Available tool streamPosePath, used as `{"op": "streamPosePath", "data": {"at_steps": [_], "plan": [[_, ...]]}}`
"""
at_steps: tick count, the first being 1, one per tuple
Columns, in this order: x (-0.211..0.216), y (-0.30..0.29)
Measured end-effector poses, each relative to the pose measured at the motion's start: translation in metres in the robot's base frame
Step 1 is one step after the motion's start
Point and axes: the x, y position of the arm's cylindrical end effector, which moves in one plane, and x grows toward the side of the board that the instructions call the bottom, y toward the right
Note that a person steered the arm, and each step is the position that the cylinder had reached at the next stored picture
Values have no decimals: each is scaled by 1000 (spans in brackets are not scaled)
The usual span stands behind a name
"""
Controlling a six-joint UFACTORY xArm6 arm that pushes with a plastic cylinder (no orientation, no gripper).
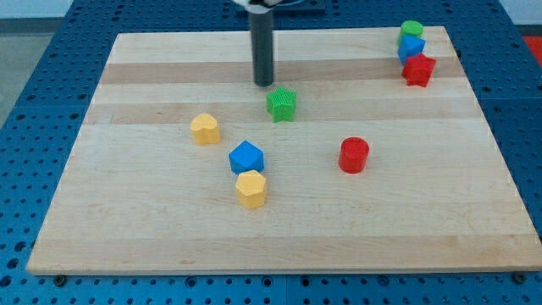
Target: Place the green star below the red star
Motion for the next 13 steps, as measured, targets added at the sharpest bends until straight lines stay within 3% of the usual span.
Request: {"op": "streamPosePath", "data": {"at_steps": [4,8,13], "plan": [[57,-11],[38,46],[42,189]]}}
